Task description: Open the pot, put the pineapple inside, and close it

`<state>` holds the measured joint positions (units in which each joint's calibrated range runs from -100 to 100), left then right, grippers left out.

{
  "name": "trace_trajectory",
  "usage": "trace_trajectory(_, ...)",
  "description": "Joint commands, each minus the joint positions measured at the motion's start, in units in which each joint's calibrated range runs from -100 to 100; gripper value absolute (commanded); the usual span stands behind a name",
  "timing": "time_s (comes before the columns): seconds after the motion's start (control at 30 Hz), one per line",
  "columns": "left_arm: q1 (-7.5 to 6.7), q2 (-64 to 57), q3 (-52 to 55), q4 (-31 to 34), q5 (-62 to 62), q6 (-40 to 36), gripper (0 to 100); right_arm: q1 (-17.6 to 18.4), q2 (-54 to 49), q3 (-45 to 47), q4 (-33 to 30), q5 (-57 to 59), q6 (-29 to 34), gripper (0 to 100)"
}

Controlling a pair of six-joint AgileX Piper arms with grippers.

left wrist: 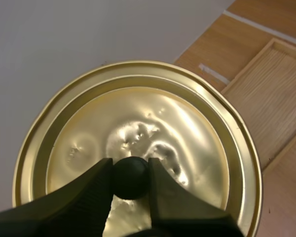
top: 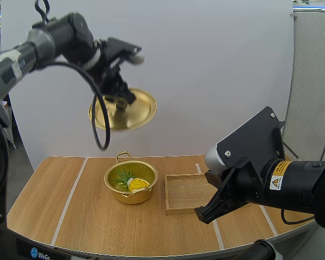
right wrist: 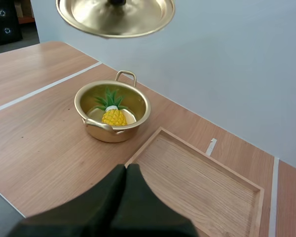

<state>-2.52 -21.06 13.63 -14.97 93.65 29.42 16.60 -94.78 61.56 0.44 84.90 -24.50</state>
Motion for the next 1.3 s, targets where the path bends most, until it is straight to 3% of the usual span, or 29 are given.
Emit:
trace_trajectory(0.0, -0.12, 1.9, 2.7, -1.8, -3.6, 1.7, 0, -0.2, -0.5, -0.2, -0.4, -0.4, -0.1, 0)
trace_trajectory(0.33, -0.12, 13.2, 3.3, -4.1, -5.2, 3.4, 0, -0.2, -0.5, -0.2, -0.4, -0.4, -0.1, 0)
trace_trajectory(0.5, -0.12, 16.1, 7.3, -7.7, -12.9, 6.6, 0, -0.2, -0.5, -0.2, -0.4, -0.4, -0.1, 0)
trace_trajectory(0.7, -0.12, 18.4, 12.0, -7.2, -21.1, 9.2, 0, -0.2, -0.5, -0.2, -0.4, -0.4, -0.1, 0)
trace_trajectory(1.0, 2.57, 22.9, 12.2, -9.0, -19.2, 11.6, 0, -0.2, -0.5, -0.2, -0.4, -0.4, -0.1, 0)
trace_trajectory(1.27, 2.65, 23.0, 12.2, -12.1, -16.2, 13.8, 0, -0.2, -0.5, -0.2, -0.4, -0.4, -0.1, 0)
